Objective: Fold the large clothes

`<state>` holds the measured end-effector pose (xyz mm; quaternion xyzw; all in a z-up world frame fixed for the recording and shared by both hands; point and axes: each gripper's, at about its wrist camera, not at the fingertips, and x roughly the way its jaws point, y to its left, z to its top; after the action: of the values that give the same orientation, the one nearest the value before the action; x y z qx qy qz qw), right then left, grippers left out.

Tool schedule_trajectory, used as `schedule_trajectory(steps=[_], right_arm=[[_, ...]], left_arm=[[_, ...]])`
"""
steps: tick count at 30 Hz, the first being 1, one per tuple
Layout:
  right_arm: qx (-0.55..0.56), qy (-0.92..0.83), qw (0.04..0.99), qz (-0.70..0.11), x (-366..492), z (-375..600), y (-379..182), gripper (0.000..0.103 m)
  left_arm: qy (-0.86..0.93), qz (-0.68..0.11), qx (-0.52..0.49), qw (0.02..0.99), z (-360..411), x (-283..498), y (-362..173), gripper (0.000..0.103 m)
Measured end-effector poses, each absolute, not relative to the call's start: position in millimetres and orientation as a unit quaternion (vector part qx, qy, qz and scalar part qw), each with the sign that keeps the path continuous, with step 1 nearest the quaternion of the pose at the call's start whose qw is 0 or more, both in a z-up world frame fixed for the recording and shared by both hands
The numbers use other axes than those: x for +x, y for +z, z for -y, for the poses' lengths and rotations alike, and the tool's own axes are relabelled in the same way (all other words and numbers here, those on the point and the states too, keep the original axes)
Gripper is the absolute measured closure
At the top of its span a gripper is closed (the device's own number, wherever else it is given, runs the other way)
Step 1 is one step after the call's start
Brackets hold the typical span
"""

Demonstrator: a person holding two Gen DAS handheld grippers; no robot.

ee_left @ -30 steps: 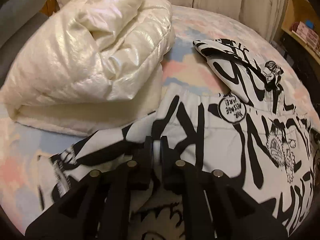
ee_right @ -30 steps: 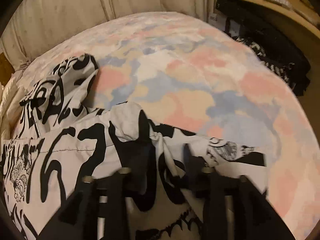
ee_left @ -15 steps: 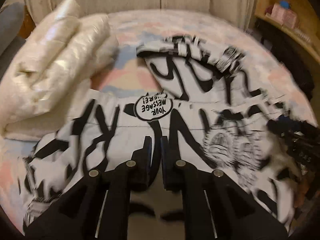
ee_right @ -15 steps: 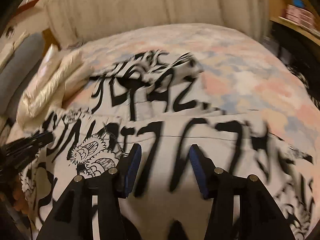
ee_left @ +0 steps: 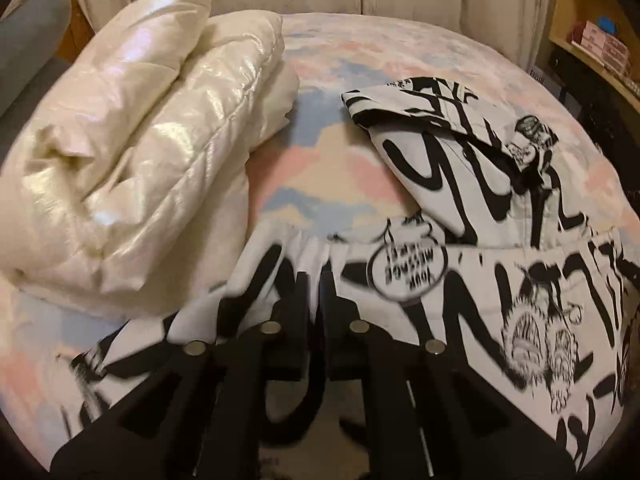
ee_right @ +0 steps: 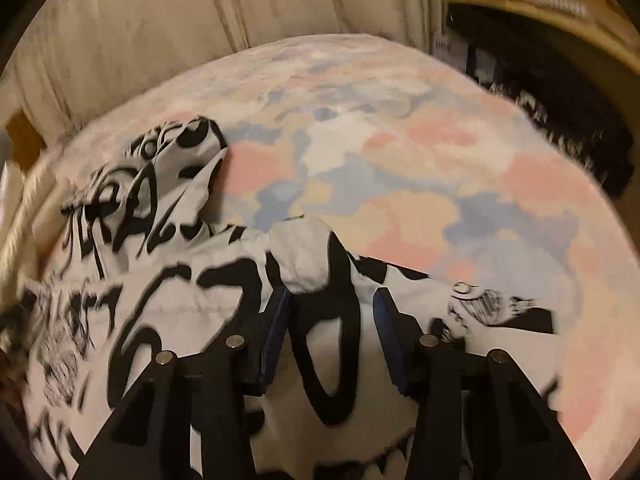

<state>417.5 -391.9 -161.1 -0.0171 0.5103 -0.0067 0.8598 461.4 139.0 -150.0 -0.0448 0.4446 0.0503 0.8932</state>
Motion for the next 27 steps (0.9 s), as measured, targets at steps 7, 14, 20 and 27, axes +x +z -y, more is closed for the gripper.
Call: schedule_trajectory(steps=[7, 14, 20, 27], right_arm=[[-0.012, 0.066, 0.858, -0.509, 364.2, 359.1, -131.5, 0.059], [-0.018, 0.105, 0.832, -0.544, 287.1, 343.2, -144.1, 0.059], [-0.012, 0.026, 0.847, -0.531, 256.5, 392.4, -143.2, 0.059], [0.004, -0.048, 0.863, -0.502, 234.3, 453.3, -122.9, 0.062]], left_arm=[[0.014, -0.433, -0.009, 0.901, -126.7, 383.8, -126.0, 0.098], [0.057, -0.443, -0.035, 0.894, -149.2, 304.4, -142.8, 0.098], [0.109, -0.429, -0.070, 0.894, -193.7, 272.9, -155.7, 0.098], [0.118, -0.427, -0.080, 0.893, -208.0, 260.0, -160.8, 0.098]])
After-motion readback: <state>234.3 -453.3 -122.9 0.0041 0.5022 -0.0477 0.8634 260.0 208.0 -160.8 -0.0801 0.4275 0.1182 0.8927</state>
